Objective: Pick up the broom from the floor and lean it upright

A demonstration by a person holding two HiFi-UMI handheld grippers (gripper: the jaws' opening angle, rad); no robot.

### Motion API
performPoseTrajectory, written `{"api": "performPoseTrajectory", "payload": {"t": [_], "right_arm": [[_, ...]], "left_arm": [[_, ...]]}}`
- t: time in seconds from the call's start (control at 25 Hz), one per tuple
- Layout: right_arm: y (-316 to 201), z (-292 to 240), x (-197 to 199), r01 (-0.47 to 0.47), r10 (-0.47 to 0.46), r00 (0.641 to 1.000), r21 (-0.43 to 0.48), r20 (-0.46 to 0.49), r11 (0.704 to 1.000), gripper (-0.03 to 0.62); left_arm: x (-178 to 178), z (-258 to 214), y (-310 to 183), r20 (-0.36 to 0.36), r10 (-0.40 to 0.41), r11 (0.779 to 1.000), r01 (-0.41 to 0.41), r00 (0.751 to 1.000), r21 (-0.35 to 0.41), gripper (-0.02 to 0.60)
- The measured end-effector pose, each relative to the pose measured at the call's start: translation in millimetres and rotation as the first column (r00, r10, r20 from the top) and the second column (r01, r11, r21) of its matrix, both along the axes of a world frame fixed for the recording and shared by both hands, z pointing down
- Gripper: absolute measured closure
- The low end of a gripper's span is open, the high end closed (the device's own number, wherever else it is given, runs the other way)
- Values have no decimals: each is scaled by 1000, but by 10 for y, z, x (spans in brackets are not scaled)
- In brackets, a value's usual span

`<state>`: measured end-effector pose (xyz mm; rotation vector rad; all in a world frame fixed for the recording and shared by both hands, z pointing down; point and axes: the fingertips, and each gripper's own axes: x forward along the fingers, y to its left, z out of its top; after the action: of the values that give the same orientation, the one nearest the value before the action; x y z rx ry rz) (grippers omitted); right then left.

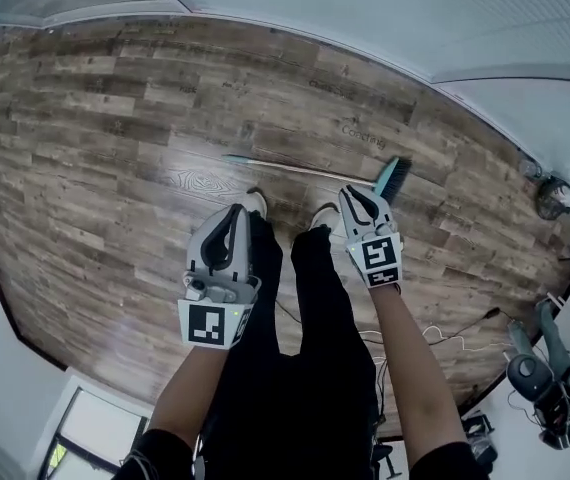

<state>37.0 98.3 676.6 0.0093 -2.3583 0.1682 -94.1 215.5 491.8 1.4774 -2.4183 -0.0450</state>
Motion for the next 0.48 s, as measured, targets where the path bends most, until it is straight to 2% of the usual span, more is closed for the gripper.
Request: {"api": "performPoseTrajectory", "payload": {"t": [0.04,0.12,0.24,0.36,0.48], "right_arm": [[51,231,20,29,-28,999,2,-30,1000,560],[202,689,117,100,-100,989,-5,-106,995,454],[329,1276,240,183,-184,962,-25,-203,983,453],[358,1788,259,232,-230,941,-19,-248,972,453],[429,2267,343,313,-296,909,12,-292,950,453]], "left_arm": [[-29,136,36,-1,-19,1000,19,1000,-4,563],[-88,409,176,-32,-75,997,75,997,-15,563],[-183,722,393,-48,-142,989,140,989,-36,563],[-257,985,516,-30,-171,984,170,985,-45,563],[-228,1310,610,-42,-187,982,185,981,-48,563]]}}
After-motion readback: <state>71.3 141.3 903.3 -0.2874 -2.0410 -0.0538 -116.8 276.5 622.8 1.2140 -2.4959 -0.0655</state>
